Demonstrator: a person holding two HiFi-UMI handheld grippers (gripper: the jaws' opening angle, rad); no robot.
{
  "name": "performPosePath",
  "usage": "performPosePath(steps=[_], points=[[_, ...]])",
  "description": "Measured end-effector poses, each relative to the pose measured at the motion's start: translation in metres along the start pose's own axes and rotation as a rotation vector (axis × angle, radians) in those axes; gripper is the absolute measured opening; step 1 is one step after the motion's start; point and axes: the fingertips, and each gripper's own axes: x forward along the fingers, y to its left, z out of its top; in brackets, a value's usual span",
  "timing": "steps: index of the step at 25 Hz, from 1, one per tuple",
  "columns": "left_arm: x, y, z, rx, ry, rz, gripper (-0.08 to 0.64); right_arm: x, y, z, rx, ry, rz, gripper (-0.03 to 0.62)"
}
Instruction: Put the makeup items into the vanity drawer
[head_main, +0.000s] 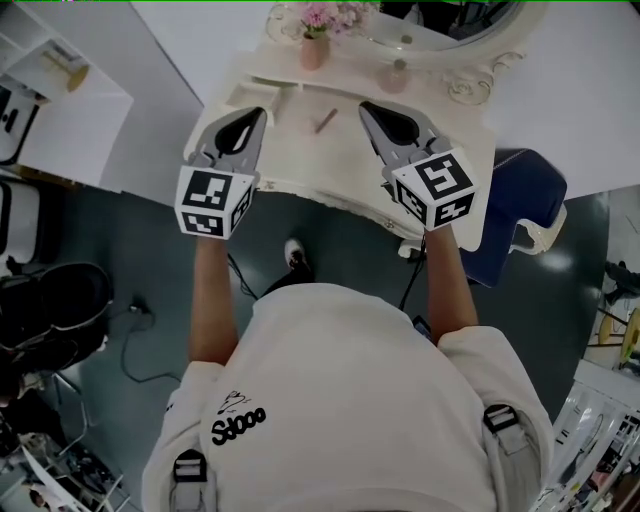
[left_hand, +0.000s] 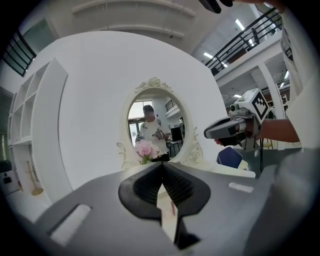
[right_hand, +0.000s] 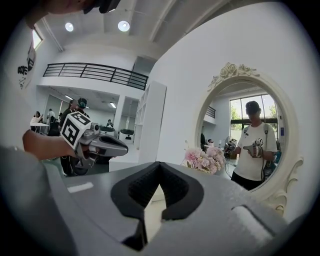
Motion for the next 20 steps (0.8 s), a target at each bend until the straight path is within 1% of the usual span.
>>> performPosePath(steps=[3, 6, 7, 10, 15, 18, 20], points=[[0.022, 0.021, -0.01, -0.008, 0.012, -0.033, 0.017, 0.025, -0.01, 0.0, 0.033, 0.008, -0.024, 0.002], [0.042, 0.034, -0.03, -0.034, 0.037, -0.082, 0.018, 0.044, -0.018, -0.008, 0.129, 0.011, -0.046, 0.003], [0.048, 0.036, -0.038, -0.044, 0.051, -0.103, 0.018, 0.05, -0.019, -0.013, 0.147, 0.023, -0.053, 0.003], [0.067, 0.039, -0.057, -0.064, 0.1, -0.167, 0.046, 0.063, -0.022, -0.027, 0.158, 0.071, -0.068, 0.003], [0.104, 0.033, -0.095, -0.097, 0.192, -0.223, 0.072, 0.076, -0.039, -0.061, 0.196, 0.145, -0.111, 0.003], [0.125, 0.019, -0.129, -0.125, 0.278, -0.275, 0.097, 0.079, -0.052, -0.087, 0.238, 0.182, -0.151, 0.002], [0.138, 0.008, -0.152, -0.126, 0.337, -0.316, 0.117, 0.08, -0.063, -0.104, 0.267, 0.208, -0.18, 0.002]])
